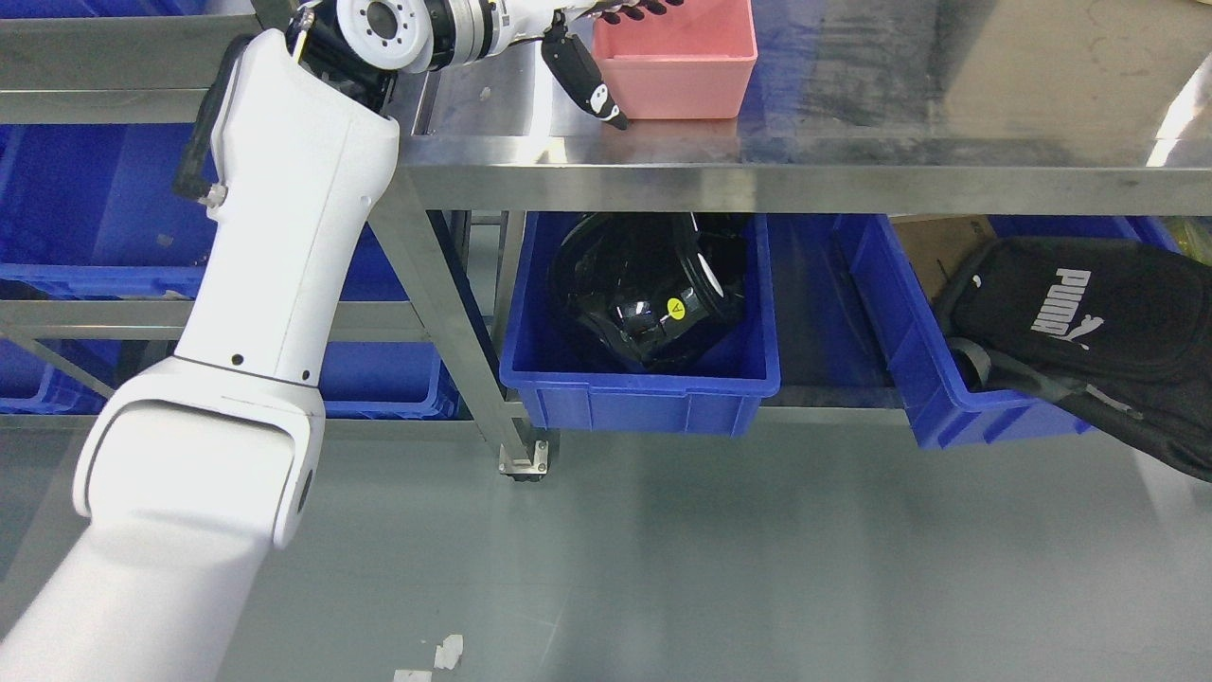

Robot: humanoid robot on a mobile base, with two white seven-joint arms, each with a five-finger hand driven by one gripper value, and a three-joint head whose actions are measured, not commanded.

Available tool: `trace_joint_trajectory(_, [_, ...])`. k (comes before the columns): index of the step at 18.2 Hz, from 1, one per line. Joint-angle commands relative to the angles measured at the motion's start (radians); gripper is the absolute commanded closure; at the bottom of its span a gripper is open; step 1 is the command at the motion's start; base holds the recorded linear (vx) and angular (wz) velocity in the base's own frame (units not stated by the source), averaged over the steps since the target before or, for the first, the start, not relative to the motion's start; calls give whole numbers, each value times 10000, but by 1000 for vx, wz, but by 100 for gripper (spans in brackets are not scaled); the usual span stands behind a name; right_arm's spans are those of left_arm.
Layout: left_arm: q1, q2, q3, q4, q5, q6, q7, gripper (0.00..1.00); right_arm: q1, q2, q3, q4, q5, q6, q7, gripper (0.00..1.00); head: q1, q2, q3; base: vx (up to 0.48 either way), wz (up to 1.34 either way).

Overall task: Place storage box into left shelf container
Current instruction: 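Hook the left hand fingers over the near rim of the pink box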

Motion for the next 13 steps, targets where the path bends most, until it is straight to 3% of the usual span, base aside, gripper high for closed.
trace_joint_trajectory(1, [-112,118,-1214,745,822,-175,656,1,-184,-175,0,-175,0,-5,-3,1,0,0,0,0,0])
trace_joint_trajectory(13, [26,118,-1675,1067,792,-559,810,1,-184,-175,0,-175,0,-5,-3,1,0,0,0,0,0])
